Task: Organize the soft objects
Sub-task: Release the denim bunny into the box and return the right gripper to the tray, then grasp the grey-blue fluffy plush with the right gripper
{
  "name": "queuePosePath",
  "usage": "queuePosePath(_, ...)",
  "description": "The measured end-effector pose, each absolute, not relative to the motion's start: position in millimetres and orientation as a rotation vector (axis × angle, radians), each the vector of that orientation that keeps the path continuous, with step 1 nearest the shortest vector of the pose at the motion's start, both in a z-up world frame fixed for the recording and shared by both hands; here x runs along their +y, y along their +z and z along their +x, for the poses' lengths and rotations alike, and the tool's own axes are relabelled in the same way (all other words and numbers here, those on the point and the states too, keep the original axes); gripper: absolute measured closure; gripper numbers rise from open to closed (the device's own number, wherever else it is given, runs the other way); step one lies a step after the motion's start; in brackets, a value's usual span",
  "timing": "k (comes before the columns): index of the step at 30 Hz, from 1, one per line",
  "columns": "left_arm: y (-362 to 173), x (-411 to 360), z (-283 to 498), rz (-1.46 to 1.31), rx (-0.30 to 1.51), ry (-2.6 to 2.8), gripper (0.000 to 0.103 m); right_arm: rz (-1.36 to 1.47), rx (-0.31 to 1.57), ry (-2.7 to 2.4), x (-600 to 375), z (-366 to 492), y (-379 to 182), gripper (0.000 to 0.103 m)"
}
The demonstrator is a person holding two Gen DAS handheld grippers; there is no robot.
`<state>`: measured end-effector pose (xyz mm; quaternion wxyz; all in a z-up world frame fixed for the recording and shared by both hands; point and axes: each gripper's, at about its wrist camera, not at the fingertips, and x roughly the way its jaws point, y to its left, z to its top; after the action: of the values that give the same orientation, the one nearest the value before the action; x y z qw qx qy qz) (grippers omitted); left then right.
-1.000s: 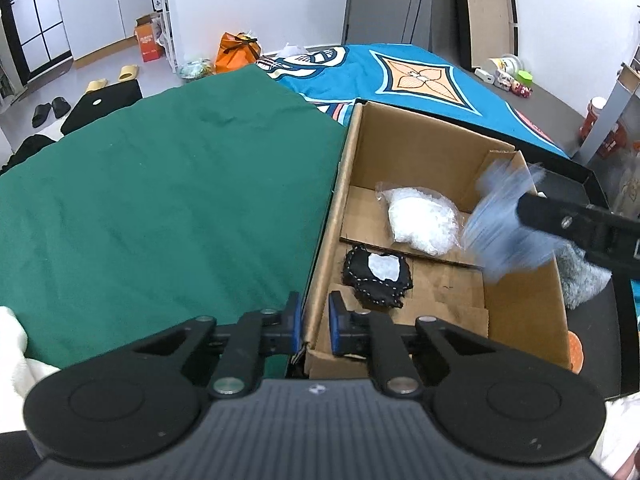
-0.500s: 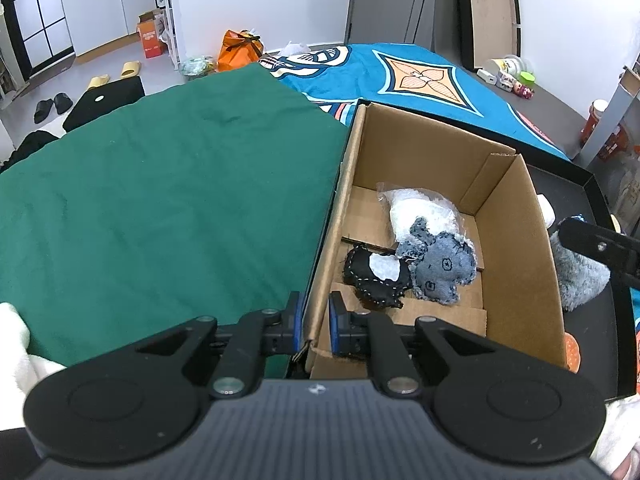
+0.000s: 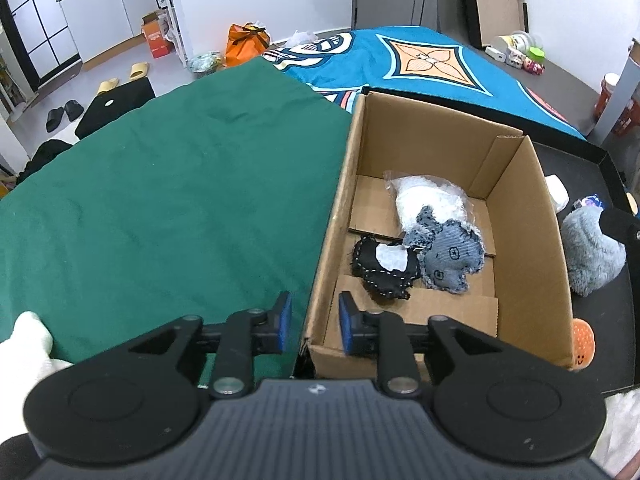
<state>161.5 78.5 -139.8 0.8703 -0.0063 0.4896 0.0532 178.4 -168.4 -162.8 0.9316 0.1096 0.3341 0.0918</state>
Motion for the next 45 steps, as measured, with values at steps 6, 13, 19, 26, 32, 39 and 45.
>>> queuePosePath(6, -139.4, 66.5, 166.4, 0.042, 1.032, 0.124, 0.053, 0.261, 0.674, 0.163, -185.6, 182.2, -171.3, 0.04)
queuePosePath(13, -140.2, 55.0, 174.7, 0.088, 1.046, 0.138, 0.042, 0.282, 0.666, 0.129, -202.4, 184.0, -181.5, 0.028)
queuePosePath(19, -139.9, 45.4, 181.4, 0.118, 1.047, 0.152, 0.036, 0.284, 0.691, 0.111, -210.5, 189.5, -195.4, 0.023)
queuePosePath(26, -143.0, 36.7, 190.6, 0.149, 1.061, 0.163, 0.035, 0.274, 0.718, 0.078, -219.0, 197.5, -210.7, 0.019)
queuePosePath(32, -144.0, 28.5, 197.5, 0.193, 1.075, 0.16, 0.035, 0.292, 0.757, 0.069, -218.7, 205.8, -227.3, 0.017)
queuePosePath(39, -147.1, 23.4, 202.1, 0.215, 1.085, 0.174, 0.035, 0.309, 0.778, 0.089, -223.2, 210.4, -239.3, 0.039)
queuePosePath(45, -149.0, 21.1, 199.4, 0.224, 1.089, 0.182, 0.034, 0.296, 0.769, 0.098, -225.2, 204.8, -231.5, 0.051)
